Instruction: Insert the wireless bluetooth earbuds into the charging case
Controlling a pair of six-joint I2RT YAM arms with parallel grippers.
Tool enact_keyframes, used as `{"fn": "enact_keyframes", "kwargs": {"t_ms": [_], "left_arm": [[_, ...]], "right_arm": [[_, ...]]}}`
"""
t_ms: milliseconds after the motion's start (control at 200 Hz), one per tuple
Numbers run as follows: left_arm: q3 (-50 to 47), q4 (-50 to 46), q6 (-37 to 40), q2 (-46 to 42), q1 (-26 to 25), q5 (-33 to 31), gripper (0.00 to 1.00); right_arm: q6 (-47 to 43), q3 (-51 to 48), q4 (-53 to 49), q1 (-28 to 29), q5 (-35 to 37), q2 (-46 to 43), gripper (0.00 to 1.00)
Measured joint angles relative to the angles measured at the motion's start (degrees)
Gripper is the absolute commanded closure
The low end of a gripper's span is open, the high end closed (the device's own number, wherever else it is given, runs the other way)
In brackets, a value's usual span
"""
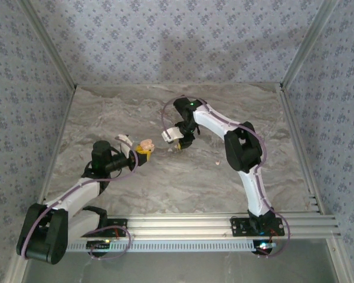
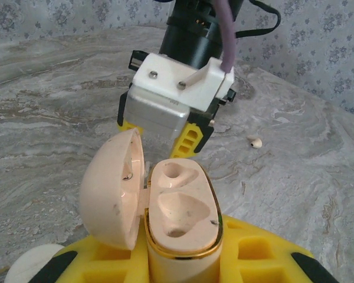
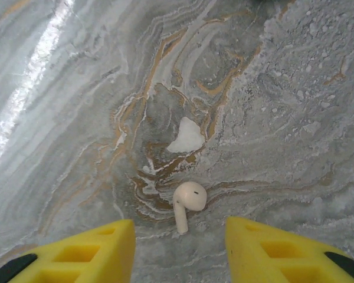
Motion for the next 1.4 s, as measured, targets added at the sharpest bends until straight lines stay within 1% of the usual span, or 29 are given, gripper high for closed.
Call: {"fn": "enact_keyframes", "kwargs": {"t_ms": [225,620,685,759,899,1044,1399], "left_arm": [[0.0,0.0,0.0,0.0,0.4,0.0,0.84],[0.0,0.0,0.0,0.0,0.4,0.0,0.85],[0.0,0.0,0.0,0.0,0.4,0.0,0.84],[0.0,-0.1,0.0,0.0,0.5,0.0,0.85],[0.0,-0.1,0.0,0.0,0.6,0.0,0.85],[0.0,-0.3,0.0,0.0,0.6,0.0,0.84],[0.0,-2.0,0.7,0.0,0.6,0.0,0.85]], "right_arm": [[-1.7,3.9,-1.8,0.1,0.7,4.1,0.58],[-2.5,5.8,-2.3,0.7,1.3,7.4,0.63],[-2.7,5.8,-2.3,0.7,1.3,7.9,0.65],[-2.8,6.2,-2.3,0.8,1.3,7.9,0.69],[-3.0,6.3,-2.1,0.8,1.3,8.1,0.72],[-3.0,6.3,-2.2,0.8,1.3,8.1,0.78],[-2.6,5.8,-1.7,0.8,0.9,7.5,0.81]]}}
